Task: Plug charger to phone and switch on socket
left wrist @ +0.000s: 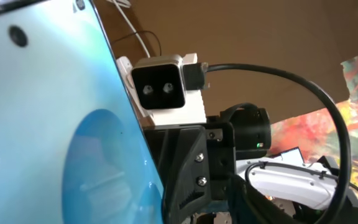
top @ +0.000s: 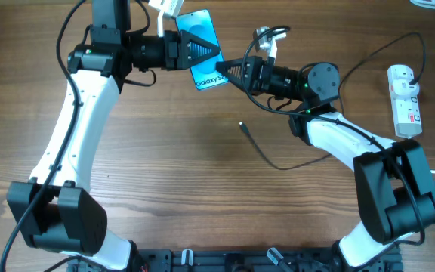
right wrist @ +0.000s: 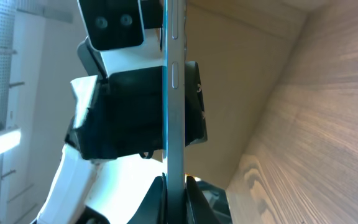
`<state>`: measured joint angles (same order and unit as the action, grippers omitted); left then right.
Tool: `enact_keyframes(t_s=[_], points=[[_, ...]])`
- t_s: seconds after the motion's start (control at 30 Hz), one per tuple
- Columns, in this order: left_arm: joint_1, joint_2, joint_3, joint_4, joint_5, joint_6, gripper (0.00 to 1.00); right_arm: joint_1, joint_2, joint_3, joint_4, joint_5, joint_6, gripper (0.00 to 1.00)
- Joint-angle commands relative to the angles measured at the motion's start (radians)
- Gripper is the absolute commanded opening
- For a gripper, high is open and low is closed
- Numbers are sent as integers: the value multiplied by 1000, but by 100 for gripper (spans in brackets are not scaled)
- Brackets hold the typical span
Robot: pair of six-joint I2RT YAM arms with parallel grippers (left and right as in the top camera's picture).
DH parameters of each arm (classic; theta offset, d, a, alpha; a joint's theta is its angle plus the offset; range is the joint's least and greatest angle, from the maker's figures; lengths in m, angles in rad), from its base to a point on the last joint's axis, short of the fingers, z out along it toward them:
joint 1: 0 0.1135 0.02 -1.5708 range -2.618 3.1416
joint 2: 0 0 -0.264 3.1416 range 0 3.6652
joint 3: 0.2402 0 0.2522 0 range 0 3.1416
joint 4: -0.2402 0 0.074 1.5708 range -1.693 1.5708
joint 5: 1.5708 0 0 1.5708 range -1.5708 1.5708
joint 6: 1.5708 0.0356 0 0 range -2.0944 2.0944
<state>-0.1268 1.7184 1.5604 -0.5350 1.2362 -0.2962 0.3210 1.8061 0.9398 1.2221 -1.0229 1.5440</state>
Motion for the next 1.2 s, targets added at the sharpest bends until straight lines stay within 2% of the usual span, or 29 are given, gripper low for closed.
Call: enact_keyframes(t_s=[0.0, 0.2, 0.3, 0.5, 0.77, 0.87, 1.03, 1.1, 1.17], points=[[19, -26, 18, 92, 106, -98, 55, -5, 14, 3, -23, 76, 27, 4], [21, -26, 18, 247, 106, -238, 54, -5, 14, 3, -23, 110, 27, 4], [21, -26, 18, 294, 105, -270, 52, -5, 14, 3, -26, 101, 26, 4], [20, -26, 18, 300, 93, -270, 34, -4, 14, 3, -34, 65, -3, 4], [6, -26, 18, 301, 68, -270, 37, 10, 14, 3, -71, 39, -65, 4], [5, -26, 18, 300, 64, -270, 35, 28, 14, 3, -91, 63, -79, 4], [5, -26, 18, 300, 64, -270, 8, 29, 14, 3, -91, 80, -79, 4], [5, -26, 17, 288, 34, -269, 4, 29, 14, 3, -113, 76, -108, 5], [5, -26, 17, 248, -31, -261, 4, 28, 14, 3, -169, 61, -158, 17]])
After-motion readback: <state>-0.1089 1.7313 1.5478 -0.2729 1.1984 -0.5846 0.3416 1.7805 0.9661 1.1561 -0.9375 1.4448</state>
